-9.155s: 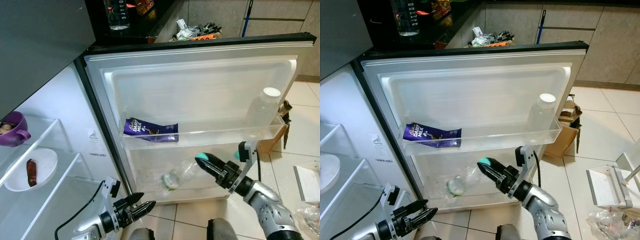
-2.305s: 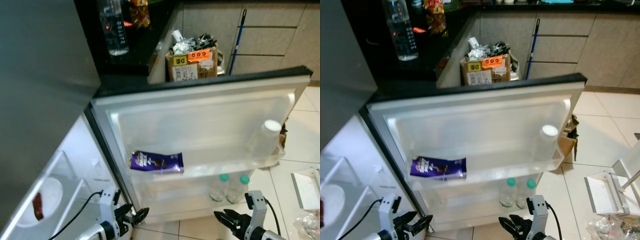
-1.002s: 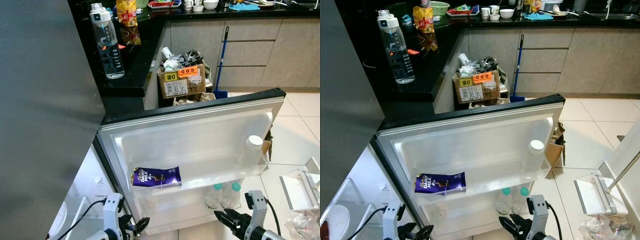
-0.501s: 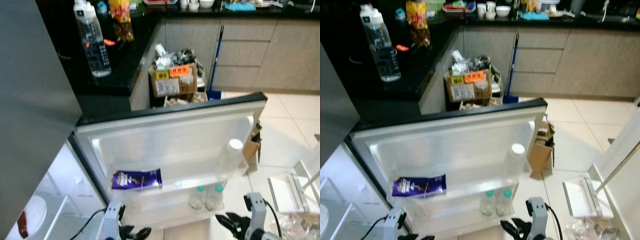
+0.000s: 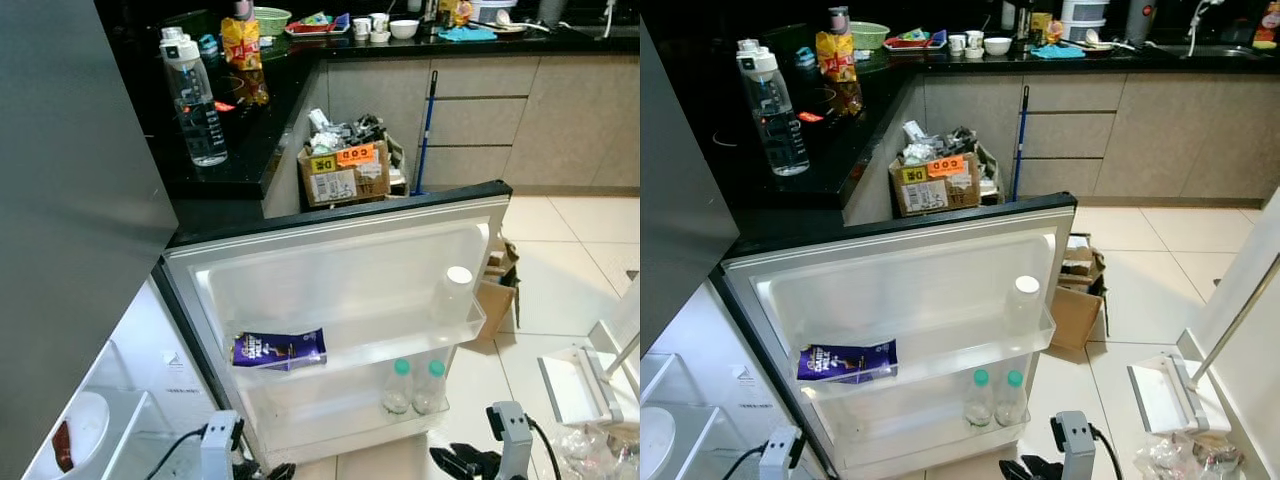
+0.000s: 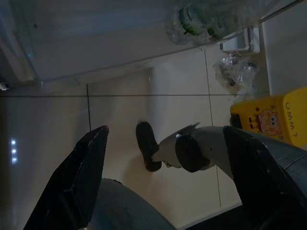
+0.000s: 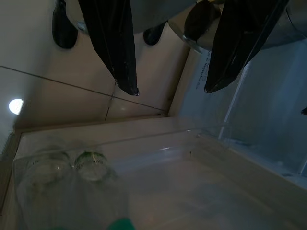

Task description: Restocking fridge

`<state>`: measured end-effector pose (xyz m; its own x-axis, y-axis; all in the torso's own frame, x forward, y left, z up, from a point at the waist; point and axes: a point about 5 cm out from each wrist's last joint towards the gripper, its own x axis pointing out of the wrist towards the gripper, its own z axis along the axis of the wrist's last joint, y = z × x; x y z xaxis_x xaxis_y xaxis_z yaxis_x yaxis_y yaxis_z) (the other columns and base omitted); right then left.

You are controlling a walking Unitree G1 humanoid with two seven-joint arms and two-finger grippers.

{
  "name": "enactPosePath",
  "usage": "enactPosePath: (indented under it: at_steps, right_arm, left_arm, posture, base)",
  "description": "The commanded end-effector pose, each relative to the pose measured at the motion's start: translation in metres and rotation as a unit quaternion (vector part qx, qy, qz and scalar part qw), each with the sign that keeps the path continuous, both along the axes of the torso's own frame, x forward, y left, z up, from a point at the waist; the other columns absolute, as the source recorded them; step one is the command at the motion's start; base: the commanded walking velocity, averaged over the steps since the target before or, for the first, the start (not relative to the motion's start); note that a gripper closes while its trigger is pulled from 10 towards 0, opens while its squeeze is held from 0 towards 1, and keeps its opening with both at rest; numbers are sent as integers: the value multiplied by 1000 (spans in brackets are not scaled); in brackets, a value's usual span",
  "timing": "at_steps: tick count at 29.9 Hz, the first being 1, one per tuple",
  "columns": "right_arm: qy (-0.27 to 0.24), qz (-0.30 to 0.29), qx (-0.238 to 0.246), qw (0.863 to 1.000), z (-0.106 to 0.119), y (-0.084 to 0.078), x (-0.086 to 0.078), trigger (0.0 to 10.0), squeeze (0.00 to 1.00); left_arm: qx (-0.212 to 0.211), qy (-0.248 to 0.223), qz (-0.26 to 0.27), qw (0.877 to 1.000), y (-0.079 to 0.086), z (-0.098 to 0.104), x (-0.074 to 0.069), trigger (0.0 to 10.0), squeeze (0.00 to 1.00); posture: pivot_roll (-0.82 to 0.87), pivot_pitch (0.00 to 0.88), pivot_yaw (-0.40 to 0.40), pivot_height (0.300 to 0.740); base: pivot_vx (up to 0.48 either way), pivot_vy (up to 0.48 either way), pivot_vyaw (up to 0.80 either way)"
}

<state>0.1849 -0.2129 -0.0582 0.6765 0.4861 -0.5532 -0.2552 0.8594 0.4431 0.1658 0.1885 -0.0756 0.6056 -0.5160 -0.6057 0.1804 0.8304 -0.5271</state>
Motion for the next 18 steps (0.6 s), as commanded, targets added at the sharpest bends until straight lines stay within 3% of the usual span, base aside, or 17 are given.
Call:
enactPosePath:
  at_steps: [1, 5, 7, 13, 18]
  right_arm:
    - [21, -10, -21, 1000, -5, -1, -5, 10000, 0]
    - [48, -19, -69, 996, -12, -5, -14, 10000, 0]
    - [78, -44, -111, 990, -19, -12, -25, 10000, 0]
    - [123, -84, -156, 976, -30, -20, -47, 10000, 0]
    - [159, -91, -183, 966, -37, -22, -66, 10000, 0]
  left_arm:
    - [9, 17, 9, 1000, 1, -4, -6, 10000, 0]
    - [28, 43, 18, 999, 4, -10, -17, 10000, 0]
    - [62, 66, 29, 996, 7, -15, -26, 10000, 0]
    - [114, 80, 40, 989, 13, -19, -31, 10000, 0]
    - [116, 82, 41, 989, 12, -19, -31, 10000, 0]
  posture:
    - [-69, 0, 2, 740]
    - [-68, 0, 0, 740]
    - [-66, 0, 0, 740]
    - [-65, 0, 0, 740]
    - [-65, 0, -1, 740]
  base:
    - [0, 0, 0]
    - [0, 0, 0]
    - [0, 0, 0]
    - [0, 0, 0]
    - [0, 0, 0]
